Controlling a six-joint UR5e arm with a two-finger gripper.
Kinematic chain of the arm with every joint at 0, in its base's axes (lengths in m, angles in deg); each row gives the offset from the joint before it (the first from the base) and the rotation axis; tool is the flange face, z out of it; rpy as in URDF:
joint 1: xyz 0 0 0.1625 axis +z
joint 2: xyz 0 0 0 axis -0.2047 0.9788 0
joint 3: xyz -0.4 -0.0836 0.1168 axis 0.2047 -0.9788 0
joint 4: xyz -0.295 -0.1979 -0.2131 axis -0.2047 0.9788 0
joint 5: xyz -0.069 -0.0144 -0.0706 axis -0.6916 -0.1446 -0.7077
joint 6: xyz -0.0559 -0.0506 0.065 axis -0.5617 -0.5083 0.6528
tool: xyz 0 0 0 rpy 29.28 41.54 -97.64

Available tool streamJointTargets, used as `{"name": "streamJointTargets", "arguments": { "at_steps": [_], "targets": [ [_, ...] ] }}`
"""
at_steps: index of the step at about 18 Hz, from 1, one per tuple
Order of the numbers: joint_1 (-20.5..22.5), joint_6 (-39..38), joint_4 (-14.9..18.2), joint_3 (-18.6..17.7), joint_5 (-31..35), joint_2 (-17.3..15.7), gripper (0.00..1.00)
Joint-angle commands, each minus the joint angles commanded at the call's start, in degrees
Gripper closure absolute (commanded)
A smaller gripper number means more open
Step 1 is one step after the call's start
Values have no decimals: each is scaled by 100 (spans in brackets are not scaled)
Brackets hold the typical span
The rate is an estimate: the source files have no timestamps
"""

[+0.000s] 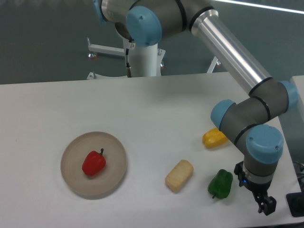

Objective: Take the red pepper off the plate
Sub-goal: 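Move the open gripper over the red pepper on the plate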

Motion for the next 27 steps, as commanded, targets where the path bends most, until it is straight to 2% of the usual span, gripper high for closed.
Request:
{"name": "streamJointTargets", "arguments": {
  "at_steps": [6, 8, 9, 13, 16, 18, 21, 23, 25, 27],
  "targets": [
    [-167, -157, 53, -149, 0, -149, 0],
    [-176, -377, 53, -551, -140, -455, 0],
    [-185, -700, 53, -815, -167, -683, 0],
    [-325, -1677, 53, -1457, -491, -1256, 0],
    [-439, -2652, 44, -2116, -939, -1774, 0],
    [-632, -3345, 35, -2757, -1133, -2239, 0],
    [-738, -4050, -26, -3723, -1799, -2802, 0],
    [-817, -4375, -236, -4111, -1986, -2987, 0],
    [-1001, -4849, -683, -4550, -2030, -3146, 0],
    [-1308, -5587, -1665, -5130, -2039, -3295, 0]
  ]
}}
